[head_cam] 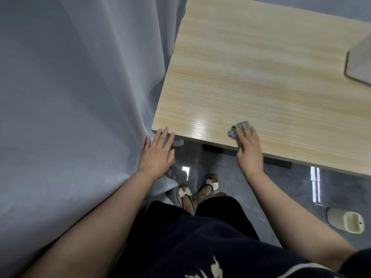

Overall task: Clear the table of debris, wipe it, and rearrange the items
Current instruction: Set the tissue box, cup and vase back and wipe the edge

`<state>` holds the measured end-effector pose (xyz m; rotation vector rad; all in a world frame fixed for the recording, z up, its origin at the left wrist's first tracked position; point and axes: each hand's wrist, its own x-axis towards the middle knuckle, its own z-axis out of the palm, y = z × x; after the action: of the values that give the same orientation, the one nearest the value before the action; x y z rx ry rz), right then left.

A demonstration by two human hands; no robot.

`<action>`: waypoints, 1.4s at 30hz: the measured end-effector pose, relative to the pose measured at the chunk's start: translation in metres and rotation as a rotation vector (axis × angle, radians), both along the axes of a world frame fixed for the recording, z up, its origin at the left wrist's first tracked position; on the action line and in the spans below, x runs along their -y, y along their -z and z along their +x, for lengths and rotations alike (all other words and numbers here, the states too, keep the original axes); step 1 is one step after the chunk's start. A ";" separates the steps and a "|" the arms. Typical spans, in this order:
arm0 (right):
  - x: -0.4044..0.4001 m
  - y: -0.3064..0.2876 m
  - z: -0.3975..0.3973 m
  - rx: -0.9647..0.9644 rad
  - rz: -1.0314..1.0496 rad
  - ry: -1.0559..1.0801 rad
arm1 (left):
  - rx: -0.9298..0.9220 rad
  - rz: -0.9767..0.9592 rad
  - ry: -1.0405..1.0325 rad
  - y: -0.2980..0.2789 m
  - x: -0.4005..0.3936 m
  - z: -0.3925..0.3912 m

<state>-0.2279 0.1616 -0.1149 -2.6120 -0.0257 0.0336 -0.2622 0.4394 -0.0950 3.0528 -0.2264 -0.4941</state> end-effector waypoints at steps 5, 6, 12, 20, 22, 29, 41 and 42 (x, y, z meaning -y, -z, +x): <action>-0.082 -0.001 0.012 -0.003 0.033 -0.328 | 0.021 0.006 -0.058 0.000 -0.003 -0.006; -0.102 0.001 0.018 0.000 0.044 -0.429 | 0.013 0.020 -0.080 0.000 -0.006 -0.008; -0.195 0.009 0.049 -0.003 -0.057 -0.844 | 0.000 0.094 -0.198 0.007 -0.026 -0.020; -0.138 0.005 0.037 -0.003 0.003 -0.620 | -0.012 0.008 -0.094 -0.004 -0.013 -0.011; -0.108 0.006 0.034 0.007 0.008 -0.528 | -0.026 0.018 -0.041 -0.007 -0.006 -0.004; 0.015 0.001 0.017 -0.024 -0.055 0.026 | -0.018 0.074 0.095 -0.013 0.015 0.013; -0.143 0.000 0.054 -0.044 -0.029 -0.416 | -0.037 0.048 0.090 -0.012 0.011 0.009; -0.150 0.001 0.056 -0.065 -0.045 -0.467 | -0.036 0.047 0.085 -0.012 0.012 0.008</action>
<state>-0.1722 0.3113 -0.1160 -2.5897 -0.6149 0.2862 -0.2537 0.4278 -0.0830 3.0868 -0.3494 -0.5668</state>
